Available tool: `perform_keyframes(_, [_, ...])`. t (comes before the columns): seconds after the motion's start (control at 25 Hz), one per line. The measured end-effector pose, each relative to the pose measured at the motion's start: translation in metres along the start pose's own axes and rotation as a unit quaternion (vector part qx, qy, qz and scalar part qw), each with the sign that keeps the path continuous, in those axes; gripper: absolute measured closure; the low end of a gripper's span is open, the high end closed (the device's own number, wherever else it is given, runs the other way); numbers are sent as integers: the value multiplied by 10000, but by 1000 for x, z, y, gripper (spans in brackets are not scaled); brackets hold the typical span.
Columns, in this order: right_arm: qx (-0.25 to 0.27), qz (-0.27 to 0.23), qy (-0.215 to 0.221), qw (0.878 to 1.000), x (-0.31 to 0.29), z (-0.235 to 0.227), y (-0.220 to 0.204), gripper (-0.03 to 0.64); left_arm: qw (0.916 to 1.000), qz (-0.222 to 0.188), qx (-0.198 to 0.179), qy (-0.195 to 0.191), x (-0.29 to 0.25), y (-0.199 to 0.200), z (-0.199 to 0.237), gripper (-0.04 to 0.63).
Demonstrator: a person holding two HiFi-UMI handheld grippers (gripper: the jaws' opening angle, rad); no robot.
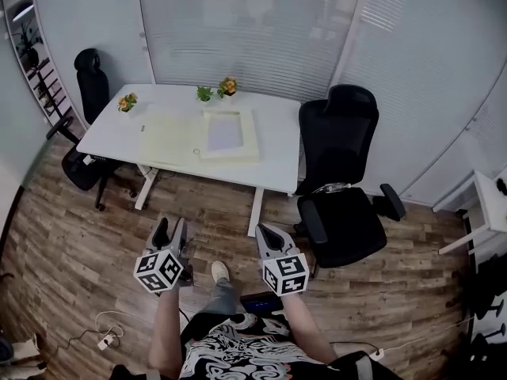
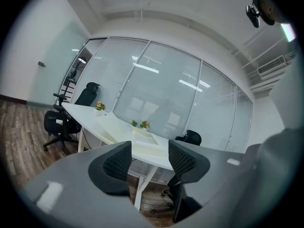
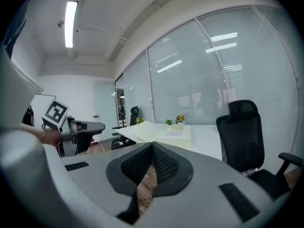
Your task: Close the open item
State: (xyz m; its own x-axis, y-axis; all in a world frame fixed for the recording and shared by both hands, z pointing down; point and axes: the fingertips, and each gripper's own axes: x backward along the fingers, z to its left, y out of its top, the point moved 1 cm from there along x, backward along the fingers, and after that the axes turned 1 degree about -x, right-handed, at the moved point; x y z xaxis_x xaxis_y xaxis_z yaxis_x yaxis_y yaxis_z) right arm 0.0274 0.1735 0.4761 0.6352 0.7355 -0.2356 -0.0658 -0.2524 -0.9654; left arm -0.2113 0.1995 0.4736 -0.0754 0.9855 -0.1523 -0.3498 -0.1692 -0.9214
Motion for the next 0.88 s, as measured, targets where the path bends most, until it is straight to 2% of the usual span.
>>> perform_keyframes(0.08, [-167,-16,33,9999,-13,-5,3,614,9999,-4,82,107,-11,1,14,365])
perform_keyframes(0.52, [-94,403,-180,9990,-120,-69,11,614,9970,70,600,479,-132,13,86,368])
perform_keyframes(0.88, [3,715,-345,9968,-213,-108,16,614,9889,332,1050,1002,-208,12,162,394])
